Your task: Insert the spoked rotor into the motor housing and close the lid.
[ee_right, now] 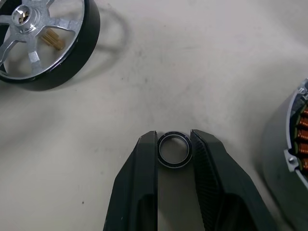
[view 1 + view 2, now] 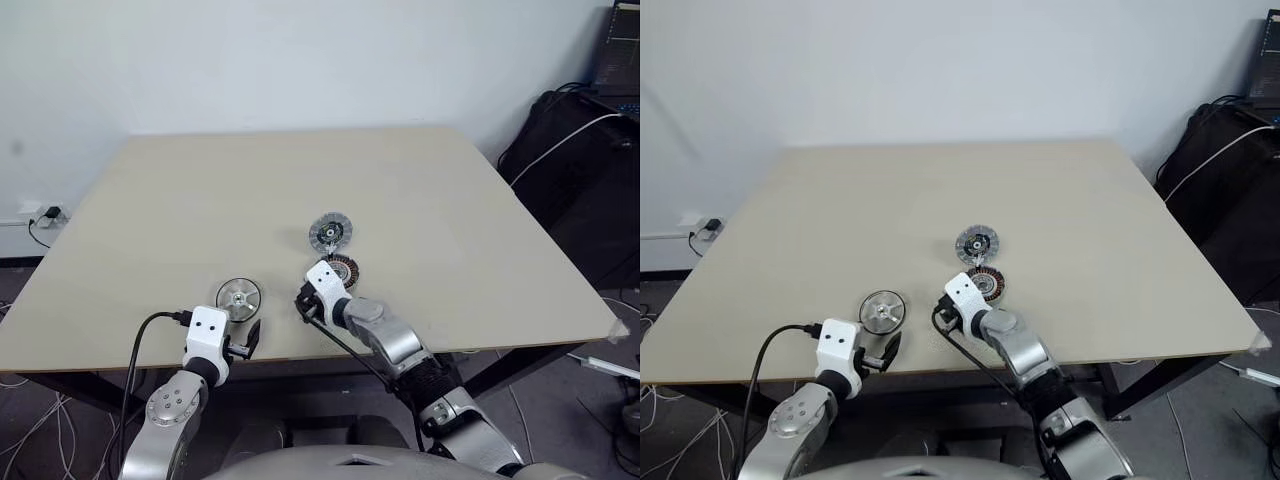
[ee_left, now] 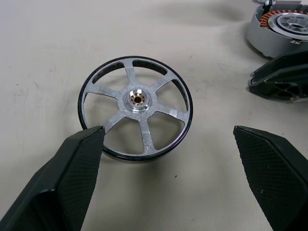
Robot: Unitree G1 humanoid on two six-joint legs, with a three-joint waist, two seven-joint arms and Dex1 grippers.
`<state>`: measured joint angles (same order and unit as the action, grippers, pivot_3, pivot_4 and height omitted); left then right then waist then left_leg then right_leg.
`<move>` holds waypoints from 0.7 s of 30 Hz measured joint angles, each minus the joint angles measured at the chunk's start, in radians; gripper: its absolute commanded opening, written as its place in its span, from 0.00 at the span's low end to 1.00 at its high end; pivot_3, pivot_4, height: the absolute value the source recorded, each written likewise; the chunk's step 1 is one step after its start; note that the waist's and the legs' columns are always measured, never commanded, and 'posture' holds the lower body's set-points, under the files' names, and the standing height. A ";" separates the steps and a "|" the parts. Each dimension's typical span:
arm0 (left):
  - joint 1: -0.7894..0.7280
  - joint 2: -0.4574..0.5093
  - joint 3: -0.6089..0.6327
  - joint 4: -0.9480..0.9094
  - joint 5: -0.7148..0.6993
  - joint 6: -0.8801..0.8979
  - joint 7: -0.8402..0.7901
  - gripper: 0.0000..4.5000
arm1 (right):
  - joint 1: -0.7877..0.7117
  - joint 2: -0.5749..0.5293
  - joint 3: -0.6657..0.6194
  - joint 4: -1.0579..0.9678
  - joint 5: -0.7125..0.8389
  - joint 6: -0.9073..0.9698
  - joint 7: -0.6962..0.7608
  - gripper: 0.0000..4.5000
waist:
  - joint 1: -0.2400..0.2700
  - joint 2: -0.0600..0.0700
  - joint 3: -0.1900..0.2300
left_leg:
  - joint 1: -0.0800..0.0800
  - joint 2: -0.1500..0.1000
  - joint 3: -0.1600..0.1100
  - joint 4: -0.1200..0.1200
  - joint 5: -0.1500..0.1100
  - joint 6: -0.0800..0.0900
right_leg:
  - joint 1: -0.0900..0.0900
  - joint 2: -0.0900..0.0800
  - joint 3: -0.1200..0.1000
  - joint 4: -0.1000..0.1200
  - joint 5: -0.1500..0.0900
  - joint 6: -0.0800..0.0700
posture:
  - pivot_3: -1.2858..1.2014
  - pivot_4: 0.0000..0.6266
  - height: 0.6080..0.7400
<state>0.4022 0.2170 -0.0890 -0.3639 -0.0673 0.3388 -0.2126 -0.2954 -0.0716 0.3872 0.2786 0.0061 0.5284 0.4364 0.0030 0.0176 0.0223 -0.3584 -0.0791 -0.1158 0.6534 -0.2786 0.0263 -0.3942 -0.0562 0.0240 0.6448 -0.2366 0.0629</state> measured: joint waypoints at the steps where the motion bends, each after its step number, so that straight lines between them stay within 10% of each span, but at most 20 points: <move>1: 0.000 0.000 0.000 0.000 0.000 0.000 0.000 1.00 | 0.009 -0.005 0.001 -0.016 0.000 0.006 0.002 0.15 | 0.000 0.000 0.000 | 0.000 0.000 0.000 0.000 0.000 0.000 | 0.000 0.000 0.000 0.000 0.000 0.000 | 0.52 0.00 1.00; 12: -0.004 -0.002 -0.001 0.000 0.007 0.000 -0.004 1.00 | 0.067 -0.027 -0.029 -0.350 0.061 0.117 0.042 0.15 | -0.006 0.000 0.001 | 0.000 0.001 -0.001 0.000 0.000 -0.001 | 0.000 -0.003 -0.001 0.000 -0.003 0.005 | 0.52 0.00 1.00; 21: -0.016 -0.004 -0.003 0.000 0.008 0.000 -0.006 1.00 | -0.049 0.014 -0.130 -0.250 0.045 0.132 -0.095 0.15 | -0.008 -0.001 0.001 | 0.000 0.000 -0.001 -0.001 0.000 -0.001 | -0.001 -0.002 0.000 0.000 0.000 0.000 | 0.52 0.00 1.00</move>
<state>0.3862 0.2126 -0.0920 -0.3638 -0.0597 0.3384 -0.2188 -0.3443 -0.0573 0.2567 0.0285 0.0506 0.6605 0.3410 -0.0054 0.0168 0.0235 -0.3587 -0.0791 -0.1165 0.6524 -0.2782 0.0255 -0.3951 -0.0582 0.0236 0.6448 -0.2363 0.0632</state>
